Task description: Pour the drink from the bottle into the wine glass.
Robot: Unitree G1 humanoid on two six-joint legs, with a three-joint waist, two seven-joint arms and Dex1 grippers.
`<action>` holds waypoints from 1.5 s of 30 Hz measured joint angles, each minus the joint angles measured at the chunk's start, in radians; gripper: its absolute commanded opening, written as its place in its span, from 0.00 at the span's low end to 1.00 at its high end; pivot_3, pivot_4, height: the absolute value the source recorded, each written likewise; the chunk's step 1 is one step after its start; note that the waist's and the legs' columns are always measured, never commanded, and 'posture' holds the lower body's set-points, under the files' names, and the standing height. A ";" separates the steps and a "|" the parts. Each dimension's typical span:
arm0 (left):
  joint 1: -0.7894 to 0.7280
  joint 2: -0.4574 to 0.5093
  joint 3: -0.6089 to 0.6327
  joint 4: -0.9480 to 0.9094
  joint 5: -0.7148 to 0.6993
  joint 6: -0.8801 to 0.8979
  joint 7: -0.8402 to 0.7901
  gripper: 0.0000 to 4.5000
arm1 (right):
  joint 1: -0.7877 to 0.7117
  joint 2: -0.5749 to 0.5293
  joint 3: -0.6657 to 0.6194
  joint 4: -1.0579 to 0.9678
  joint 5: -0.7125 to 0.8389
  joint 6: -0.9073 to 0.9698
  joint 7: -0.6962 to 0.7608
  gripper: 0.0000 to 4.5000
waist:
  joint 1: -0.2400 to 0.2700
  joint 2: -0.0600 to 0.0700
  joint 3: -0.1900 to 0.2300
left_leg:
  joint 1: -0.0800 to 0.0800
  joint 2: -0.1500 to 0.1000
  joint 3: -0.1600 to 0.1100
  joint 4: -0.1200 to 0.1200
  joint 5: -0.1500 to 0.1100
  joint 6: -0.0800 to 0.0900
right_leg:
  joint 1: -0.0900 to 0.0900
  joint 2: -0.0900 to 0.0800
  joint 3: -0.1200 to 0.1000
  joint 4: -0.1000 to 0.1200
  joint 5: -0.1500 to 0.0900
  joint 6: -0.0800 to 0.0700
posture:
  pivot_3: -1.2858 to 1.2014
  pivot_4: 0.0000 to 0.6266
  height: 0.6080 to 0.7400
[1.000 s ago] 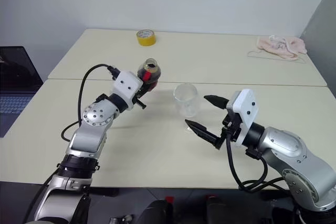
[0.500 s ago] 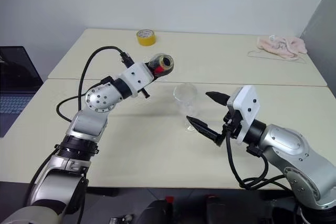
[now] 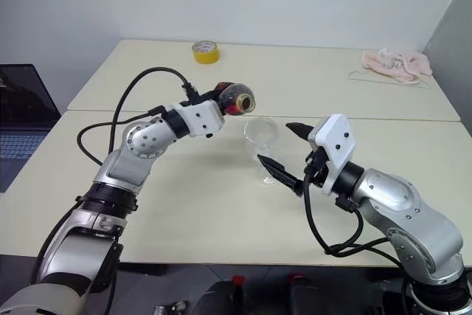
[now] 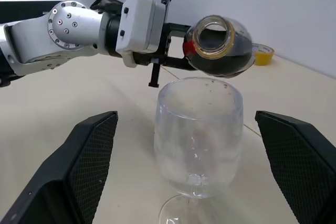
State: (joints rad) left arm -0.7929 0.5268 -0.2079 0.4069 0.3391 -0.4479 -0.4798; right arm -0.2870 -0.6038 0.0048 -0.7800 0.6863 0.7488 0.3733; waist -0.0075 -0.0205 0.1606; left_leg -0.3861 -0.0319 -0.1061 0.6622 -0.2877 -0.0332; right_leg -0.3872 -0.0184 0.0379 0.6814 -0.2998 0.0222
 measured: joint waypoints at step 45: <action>-0.120 0.058 -0.046 0.196 0.228 -0.281 0.216 0.16 | -0.016 0.039 0.028 -0.004 -0.028 0.048 -0.009 1.00 | -0.021 0.000 0.000 | 0.000 0.000 0.000 0.000 0.000 0.000 | -0.001 0.000 0.000 0.001 0.000 0.000 | 0.52 0.24 1.00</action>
State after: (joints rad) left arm -0.9128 0.5848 -0.2539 0.6030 0.5671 -0.7288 -0.2636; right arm -0.3026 -0.5649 0.0326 -0.7839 0.6585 0.7972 0.3640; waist -0.0282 -0.0205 0.1605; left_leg -0.3863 -0.0323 -0.1064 0.6623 -0.2876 -0.0331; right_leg -0.3881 -0.0183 0.0375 0.6829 -0.2998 0.0222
